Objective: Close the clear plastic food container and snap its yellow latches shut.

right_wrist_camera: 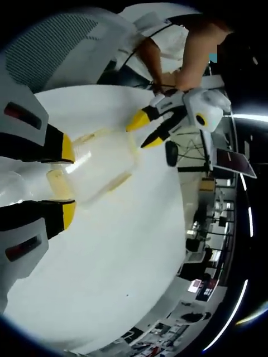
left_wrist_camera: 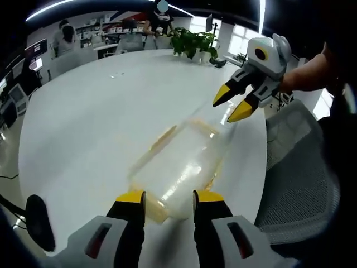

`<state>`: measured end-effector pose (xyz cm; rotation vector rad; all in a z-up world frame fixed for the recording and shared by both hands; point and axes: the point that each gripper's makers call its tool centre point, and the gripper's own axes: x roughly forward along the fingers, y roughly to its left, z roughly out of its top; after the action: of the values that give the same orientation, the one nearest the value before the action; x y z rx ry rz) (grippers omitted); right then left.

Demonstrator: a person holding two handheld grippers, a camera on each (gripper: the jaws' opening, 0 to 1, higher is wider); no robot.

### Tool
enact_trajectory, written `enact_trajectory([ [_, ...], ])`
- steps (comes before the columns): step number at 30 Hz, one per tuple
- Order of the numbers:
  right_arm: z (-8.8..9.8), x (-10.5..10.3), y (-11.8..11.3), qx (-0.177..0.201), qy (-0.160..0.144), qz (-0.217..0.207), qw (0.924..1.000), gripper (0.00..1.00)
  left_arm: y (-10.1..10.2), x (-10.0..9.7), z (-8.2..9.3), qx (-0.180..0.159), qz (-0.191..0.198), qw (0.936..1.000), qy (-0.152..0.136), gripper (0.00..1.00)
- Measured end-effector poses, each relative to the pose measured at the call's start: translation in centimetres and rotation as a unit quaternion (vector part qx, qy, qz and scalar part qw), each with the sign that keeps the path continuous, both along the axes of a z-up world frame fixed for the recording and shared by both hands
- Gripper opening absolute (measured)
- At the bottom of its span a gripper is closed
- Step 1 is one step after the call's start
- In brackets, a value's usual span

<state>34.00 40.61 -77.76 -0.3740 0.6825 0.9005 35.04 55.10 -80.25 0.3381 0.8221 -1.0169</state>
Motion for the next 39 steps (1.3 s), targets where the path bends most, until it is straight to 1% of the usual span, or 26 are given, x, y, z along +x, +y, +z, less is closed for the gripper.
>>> enact_trajectory([
  [6, -0.7, 0.1, -0.2, -0.019, 0.005, 0.015, 0.9997, 0.25, -0.1, 0.4, -0.2, 0.014, -0.017, 0.9997, -0.002, 0.33],
  [9, -0.9, 0.0, -0.2, -0.029, 0.005, 0.032, 0.9990, 0.26, -0.2, 0.4, -0.4, 0.026, -0.034, 0.9991, -0.002, 0.33],
  [11, -1.0, 0.0, -0.2, -0.039, 0.003, 0.043, 0.9983, 0.27, -0.2, 0.6, -0.5, 0.030, -0.039, 0.9988, -0.003, 0.33],
  [14, -1.3, -0.1, -0.2, -0.049, 0.009, 0.056, 0.9972, 0.29, 0.0, 0.6, -0.4, 0.033, -0.044, 0.9985, 0.000, 0.33],
  [17, -1.4, -0.1, -0.2, -0.067, 0.006, 0.078, 0.9947, 0.29, 0.1, 0.6, -0.5, 0.040, -0.053, 0.9978, 0.002, 0.34],
  [18, -1.5, -0.1, -0.2, -0.070, 0.009, 0.084, 0.9939, 0.31, 0.2, 0.5, -0.6, 0.044, -0.058, 0.9973, 0.007, 0.35],
  [20, -1.8, 0.0, -0.2, -0.077, 0.015, 0.092, 0.9927, 0.33, 0.4, 0.5, -0.8, 0.056, -0.069, 0.9960, 0.006, 0.35],
  [22, -2.1, 0.0, -0.2, -0.083, 0.022, 0.101, 0.9911, 0.33, 0.4, 0.4, -0.7, 0.059, -0.079, 0.9951, 0.003, 0.35],
  [26, -2.3, 0.1, -0.1, -0.089, 0.035, 0.111, 0.9892, 0.35, 0.5, 0.7, -0.6, 0.065, -0.085, 0.9943, 0.001, 0.38],
  [30, -2.7, -0.2, -0.1, -0.107, 0.046, 0.138, 0.9835, 0.39, 0.6, 0.8, -0.8, 0.073, -0.095, 0.9928, 0.005, 0.43],
  [31, -2.9, -0.6, -0.2, -0.114, 0.059, 0.153, 0.9799, 0.38, 0.5, 0.8, -0.8, 0.074, -0.103, 0.9920, 0.004, 0.44],
  [34, -3.2, -0.9, -0.1, -0.126, 0.064, 0.170, 0.9753, 0.40, 0.9, 1.0, -0.9, 0.088, -0.117, 0.9892, 0.001, 0.46],
  [37, -3.5, -1.1, -0.1, -0.137, 0.070, 0.185, 0.9706, 0.45, 1.0, 1.0, -1.0, 0.092, -0.128, 0.9875, 0.008, 0.50],
  [39, -3.7, -1.4, 0.0, -0.137, 0.077, 0.198, 0.9675, 0.48, 1.3, 0.9, -1.1, 0.104, -0.144, 0.9841, 0.008, 0.52],
])
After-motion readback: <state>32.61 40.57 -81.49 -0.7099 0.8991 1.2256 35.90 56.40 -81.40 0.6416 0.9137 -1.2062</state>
